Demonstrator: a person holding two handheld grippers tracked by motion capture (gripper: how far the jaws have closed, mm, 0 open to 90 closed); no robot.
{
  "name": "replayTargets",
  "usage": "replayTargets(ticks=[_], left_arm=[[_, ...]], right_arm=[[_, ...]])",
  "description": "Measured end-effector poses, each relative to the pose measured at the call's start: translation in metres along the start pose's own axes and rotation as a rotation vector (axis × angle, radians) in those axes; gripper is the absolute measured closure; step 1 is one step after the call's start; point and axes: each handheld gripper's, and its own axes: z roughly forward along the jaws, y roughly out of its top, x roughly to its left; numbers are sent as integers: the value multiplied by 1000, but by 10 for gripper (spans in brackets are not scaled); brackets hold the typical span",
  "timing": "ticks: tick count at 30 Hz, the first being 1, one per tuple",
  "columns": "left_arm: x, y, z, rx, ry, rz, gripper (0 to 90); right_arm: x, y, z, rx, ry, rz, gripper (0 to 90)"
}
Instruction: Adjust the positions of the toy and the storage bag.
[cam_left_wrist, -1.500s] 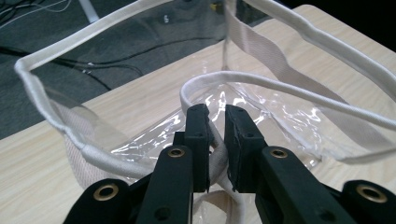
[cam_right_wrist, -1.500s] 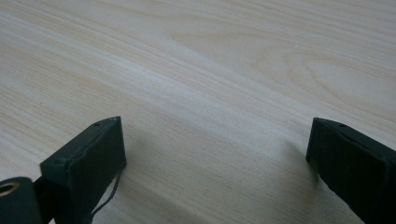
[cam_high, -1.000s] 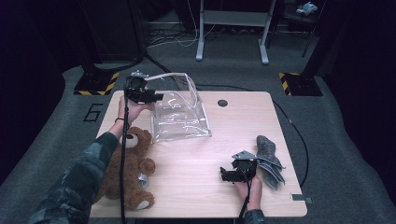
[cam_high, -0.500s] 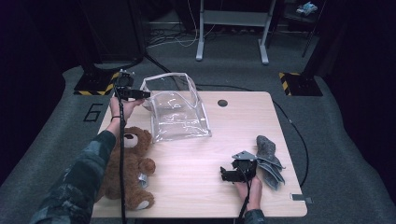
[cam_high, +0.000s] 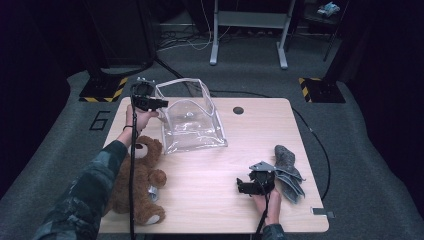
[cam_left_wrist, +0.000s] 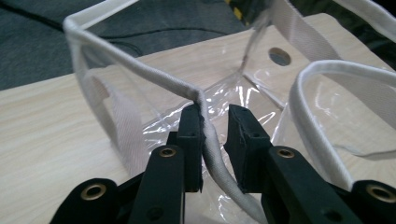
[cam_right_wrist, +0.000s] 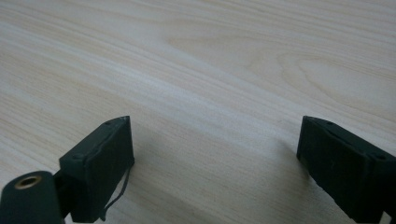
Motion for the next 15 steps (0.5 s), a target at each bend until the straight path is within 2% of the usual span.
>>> replayTargets(ticks=[4, 7, 12, 15], left_arm=[[-10, 0, 2, 1, -31, 36, 764], [-14, -1, 2, 3, -44, 38, 765], [-22, -3, 3, 5, -77, 45, 764], [-23, -3, 2, 12, -66, 66, 729]], right_arm=[[-3, 11, -6, -22, 7, 26, 111], [-5, 27, -15, -40, 17, 22, 115], [-7, 70, -32, -78, 27, 4, 123], [-9, 96, -36, -96, 44, 0, 125]])
